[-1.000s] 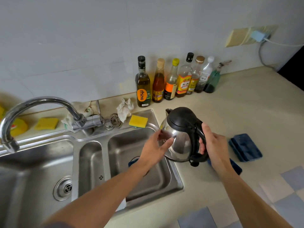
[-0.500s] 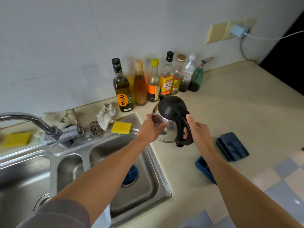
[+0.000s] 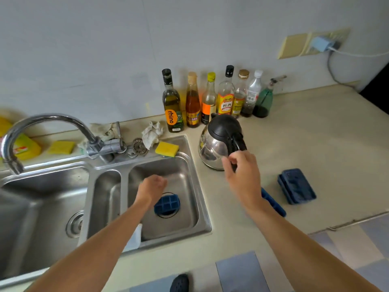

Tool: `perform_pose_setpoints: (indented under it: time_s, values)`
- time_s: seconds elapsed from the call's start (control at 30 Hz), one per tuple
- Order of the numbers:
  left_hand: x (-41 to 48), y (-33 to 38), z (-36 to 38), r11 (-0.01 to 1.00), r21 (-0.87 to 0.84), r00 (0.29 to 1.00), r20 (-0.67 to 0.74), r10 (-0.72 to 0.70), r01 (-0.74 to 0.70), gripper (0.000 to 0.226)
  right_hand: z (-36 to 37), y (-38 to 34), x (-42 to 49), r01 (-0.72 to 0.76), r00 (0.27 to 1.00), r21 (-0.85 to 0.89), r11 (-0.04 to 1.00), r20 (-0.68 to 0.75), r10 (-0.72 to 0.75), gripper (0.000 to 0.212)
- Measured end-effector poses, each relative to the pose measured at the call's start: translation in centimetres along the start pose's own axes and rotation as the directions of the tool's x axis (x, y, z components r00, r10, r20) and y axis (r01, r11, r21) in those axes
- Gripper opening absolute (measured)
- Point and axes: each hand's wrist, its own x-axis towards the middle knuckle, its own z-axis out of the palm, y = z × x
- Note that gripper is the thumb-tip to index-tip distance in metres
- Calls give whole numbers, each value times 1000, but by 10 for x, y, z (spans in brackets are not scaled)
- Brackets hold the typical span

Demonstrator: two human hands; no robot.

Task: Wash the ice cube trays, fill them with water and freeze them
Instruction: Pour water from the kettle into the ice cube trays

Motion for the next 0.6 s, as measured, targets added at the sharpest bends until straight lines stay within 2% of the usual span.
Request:
perform_pose_setpoints:
  time_s: [0.07,0.13,0.2,0.3,0.43,0.53,0.6]
  values:
    - [-21,-27,-8,998,-21,995,-69,-67,66,19,12,-11,-17,50,981,79,996,184,-64,20]
    - [-43,-50,-12,994,-51,987,-125,-102,97,15,28,-23,-33,61,929,134,989,354,-106,20]
    - [-64,-70,-18,989,-68,974,-180,-140,129,13,48,-34,-48,14,859,161,987,504,-94,21]
    - [-90,-103,-28,982,-93,947,-264,-185,166,11,82,-49,-74,-73,716,155,985,696,-56,18]
    - [-109,-143,-46,977,-87,915,-343,-214,196,10,124,-66,-108,-64,549,98,993,835,-47,15]
    - [-109,-166,-54,970,-39,911,-335,-239,240,24,151,-76,-124,-67,500,34,997,866,4,20]
    - [-106,-175,-56,959,2,920,-282,-272,284,26,166,-79,-131,-88,473,-18,996,879,58,25]
